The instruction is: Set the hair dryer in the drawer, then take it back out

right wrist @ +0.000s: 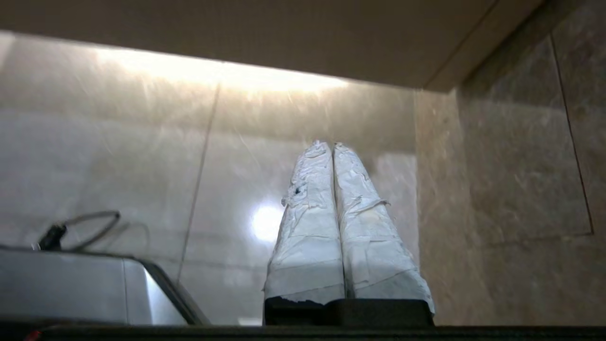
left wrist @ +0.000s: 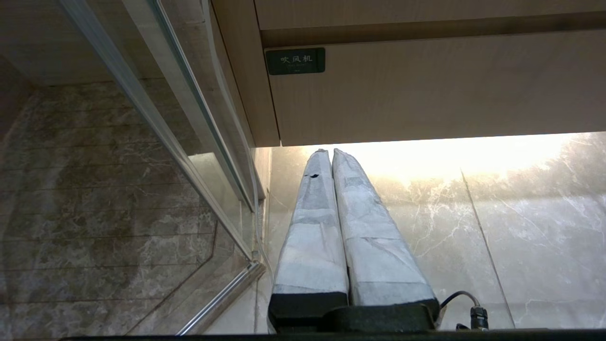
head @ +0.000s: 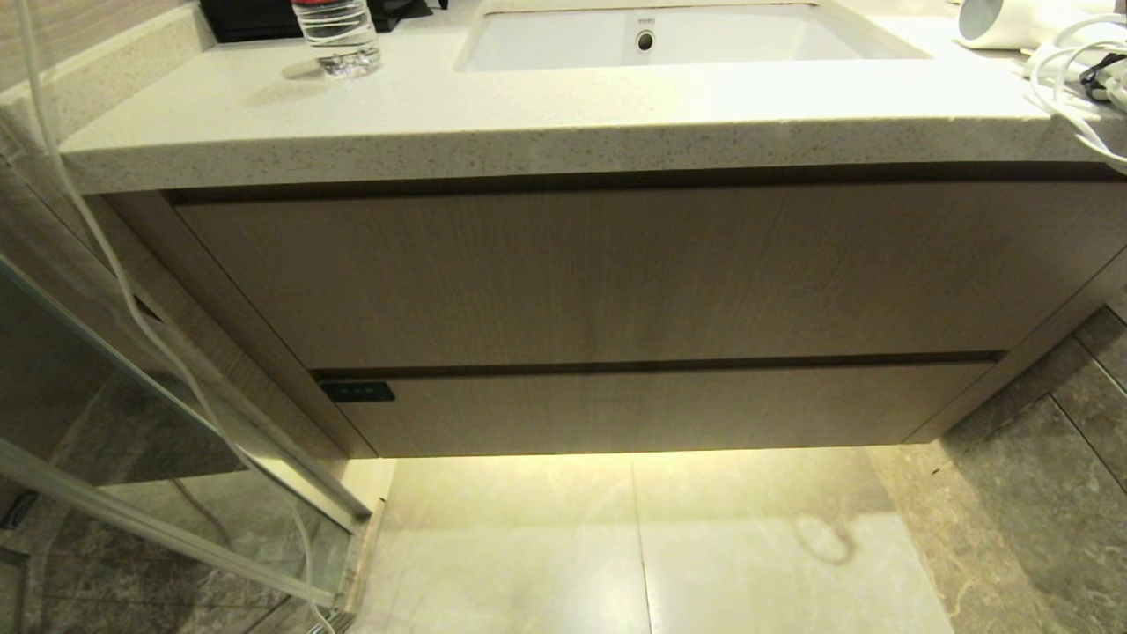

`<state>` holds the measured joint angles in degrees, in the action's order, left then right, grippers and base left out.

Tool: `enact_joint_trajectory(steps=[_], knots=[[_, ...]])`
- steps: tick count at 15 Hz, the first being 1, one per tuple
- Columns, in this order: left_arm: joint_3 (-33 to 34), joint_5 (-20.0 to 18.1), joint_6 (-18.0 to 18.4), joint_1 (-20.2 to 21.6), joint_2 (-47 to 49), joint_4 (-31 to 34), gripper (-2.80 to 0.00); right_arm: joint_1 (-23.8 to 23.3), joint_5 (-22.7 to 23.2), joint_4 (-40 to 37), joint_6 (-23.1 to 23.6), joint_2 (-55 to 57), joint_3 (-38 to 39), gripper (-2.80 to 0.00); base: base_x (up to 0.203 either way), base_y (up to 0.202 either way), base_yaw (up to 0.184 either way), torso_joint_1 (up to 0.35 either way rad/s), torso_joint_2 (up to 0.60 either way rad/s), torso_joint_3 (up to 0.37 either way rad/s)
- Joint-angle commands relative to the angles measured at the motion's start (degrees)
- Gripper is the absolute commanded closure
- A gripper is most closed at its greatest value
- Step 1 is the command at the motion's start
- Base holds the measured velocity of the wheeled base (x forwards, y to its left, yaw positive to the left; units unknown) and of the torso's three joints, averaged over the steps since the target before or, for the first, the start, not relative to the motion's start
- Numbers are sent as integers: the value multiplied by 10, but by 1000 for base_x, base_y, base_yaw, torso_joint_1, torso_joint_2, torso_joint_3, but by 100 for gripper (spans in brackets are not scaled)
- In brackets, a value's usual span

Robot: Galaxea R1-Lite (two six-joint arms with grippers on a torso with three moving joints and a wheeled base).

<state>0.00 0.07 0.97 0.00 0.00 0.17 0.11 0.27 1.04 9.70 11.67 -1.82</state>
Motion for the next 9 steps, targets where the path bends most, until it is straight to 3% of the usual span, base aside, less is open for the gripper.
enact_joint_trajectory(steps=[1,3,7,9], knots=[[0,0,0,0,0,0,0,4,5,8,-27,-113,13,0,0,0,0,0,0,0],[0,0,0,0,1,0,0,4,3,20,-50,-115,18,0,0,0,0,0,0,0],[0,0,-4,0,0,0,0,3,5,20,-45,-116,20,0,0,0,0,0,0,0],[0,0,-6,0,0,0,0,3,2,1,-71,-116,19,0,0,0,0,0,0,0]])
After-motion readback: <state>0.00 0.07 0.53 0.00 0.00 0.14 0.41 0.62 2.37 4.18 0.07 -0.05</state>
